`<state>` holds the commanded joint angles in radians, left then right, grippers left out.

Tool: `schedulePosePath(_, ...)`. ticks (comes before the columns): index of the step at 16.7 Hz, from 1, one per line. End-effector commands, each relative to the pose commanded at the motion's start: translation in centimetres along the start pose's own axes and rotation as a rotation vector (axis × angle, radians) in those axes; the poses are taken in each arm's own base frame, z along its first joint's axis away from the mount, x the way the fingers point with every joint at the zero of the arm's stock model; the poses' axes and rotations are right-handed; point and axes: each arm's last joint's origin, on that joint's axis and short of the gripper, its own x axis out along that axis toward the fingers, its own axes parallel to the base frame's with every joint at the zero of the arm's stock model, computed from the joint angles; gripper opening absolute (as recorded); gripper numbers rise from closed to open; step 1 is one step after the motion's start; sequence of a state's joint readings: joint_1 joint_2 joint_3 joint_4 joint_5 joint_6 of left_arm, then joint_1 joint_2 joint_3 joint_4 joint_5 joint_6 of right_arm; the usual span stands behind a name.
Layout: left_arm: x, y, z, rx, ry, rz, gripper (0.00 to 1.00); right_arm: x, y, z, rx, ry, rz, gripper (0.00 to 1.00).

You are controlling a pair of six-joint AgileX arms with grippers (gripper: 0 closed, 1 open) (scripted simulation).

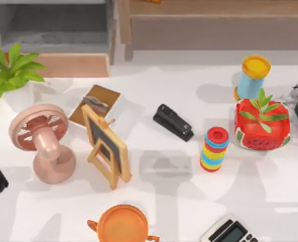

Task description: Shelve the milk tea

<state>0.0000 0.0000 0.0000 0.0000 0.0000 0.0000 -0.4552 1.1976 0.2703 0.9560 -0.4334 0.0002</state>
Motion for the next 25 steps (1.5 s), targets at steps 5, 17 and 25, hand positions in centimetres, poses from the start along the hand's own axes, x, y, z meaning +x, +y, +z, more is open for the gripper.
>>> schedulePosePath(5,0.0,0.0,0.0,0.0,0.0,0.0,1.0,2.4,-6.0,-5.2,0.013,0.026,-0.012,1.0)
schedulePosePath(17,0.0,0.0,0.0,0.0,0.0,0.0,1.0,2.0,-10.4,-11.5,0.015,0.018,-0.005,1.0)
schedulePosePath(25,0.0,0.0,0.0,0.0,0.0,0.0,1.0,7.1,-10.7,-11.6,0.015,0.018,-0.005,1.0)
